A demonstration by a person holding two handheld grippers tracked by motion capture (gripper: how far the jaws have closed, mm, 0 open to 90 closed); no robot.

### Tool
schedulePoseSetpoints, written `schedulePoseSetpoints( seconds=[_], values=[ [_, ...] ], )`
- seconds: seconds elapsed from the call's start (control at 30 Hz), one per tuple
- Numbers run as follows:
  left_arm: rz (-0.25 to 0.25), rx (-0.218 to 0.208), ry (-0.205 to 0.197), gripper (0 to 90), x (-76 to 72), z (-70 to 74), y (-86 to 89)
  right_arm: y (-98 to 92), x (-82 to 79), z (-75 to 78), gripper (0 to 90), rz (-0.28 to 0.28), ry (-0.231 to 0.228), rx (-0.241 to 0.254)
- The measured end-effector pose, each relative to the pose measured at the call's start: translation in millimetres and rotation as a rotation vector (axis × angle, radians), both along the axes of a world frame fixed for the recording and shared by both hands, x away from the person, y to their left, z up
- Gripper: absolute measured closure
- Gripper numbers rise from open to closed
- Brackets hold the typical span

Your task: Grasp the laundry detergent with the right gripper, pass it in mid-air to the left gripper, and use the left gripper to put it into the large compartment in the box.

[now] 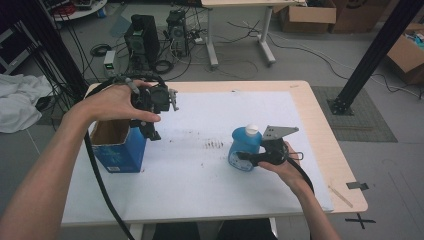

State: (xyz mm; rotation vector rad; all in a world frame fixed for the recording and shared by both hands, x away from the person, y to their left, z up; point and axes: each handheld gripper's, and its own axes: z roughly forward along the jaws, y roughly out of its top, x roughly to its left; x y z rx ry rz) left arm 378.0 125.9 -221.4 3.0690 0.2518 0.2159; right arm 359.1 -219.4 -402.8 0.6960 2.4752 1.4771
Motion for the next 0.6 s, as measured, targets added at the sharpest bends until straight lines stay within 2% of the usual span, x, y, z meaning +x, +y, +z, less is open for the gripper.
schedulePoseSetpoints(
  seconds=[0.13, 0.6],
  values=[
    [0.0, 0.0, 0.0, 17.3, 0.0, 0.0, 0.0, 0.4, -0.2, 0.6, 43.8, 0.006, -0.032, -0.01],
    [-0.002, -0.003, -0.003, 17.3, -0.4, 0.6, -0.4, 0.1, -1.1, 0.5, 46.4, 0.02, -0.059, -0.014]
  ],
)
